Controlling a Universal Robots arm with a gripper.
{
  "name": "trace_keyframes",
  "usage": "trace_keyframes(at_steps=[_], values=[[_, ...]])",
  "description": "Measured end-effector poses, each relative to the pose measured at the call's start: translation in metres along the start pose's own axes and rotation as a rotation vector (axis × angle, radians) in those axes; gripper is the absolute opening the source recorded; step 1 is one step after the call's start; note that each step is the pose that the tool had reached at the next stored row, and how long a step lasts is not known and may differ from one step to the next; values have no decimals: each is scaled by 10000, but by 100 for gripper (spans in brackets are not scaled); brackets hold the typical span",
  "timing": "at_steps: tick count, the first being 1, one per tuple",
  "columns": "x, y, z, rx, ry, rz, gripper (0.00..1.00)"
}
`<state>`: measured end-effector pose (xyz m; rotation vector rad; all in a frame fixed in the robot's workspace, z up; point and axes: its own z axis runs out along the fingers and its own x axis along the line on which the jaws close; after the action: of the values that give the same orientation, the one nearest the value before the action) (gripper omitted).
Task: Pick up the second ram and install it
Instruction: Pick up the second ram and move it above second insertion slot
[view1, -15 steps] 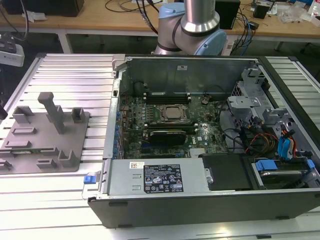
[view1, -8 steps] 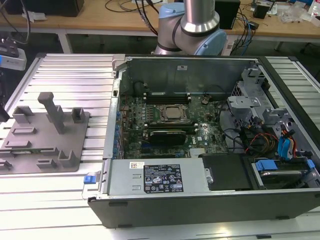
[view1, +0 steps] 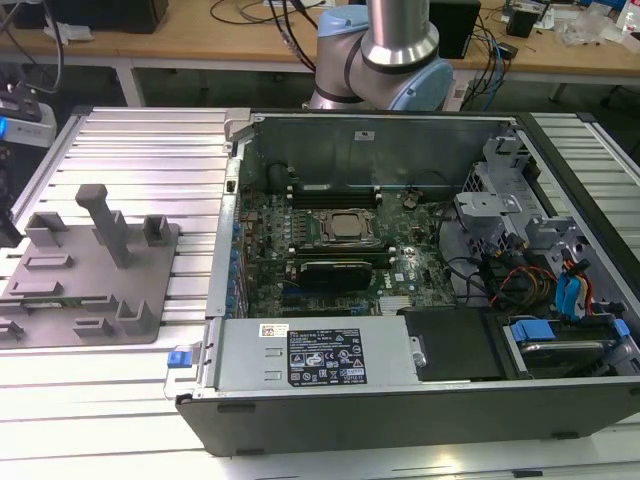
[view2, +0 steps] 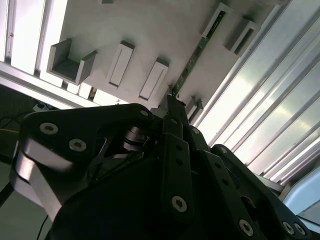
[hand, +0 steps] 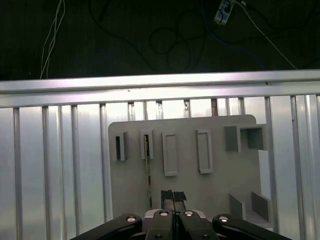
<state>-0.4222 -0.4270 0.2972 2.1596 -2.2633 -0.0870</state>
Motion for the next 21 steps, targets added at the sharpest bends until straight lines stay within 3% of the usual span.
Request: trace_keyframes(at_steps=[10, 14, 18, 21], values=[[3, -5, 93, -2, 0, 0, 8], [5, -9, 180, -3, 0, 1, 8], [106, -19, 278, -2, -1, -7, 8], [138, -22, 330, -3, -3, -9, 8]])
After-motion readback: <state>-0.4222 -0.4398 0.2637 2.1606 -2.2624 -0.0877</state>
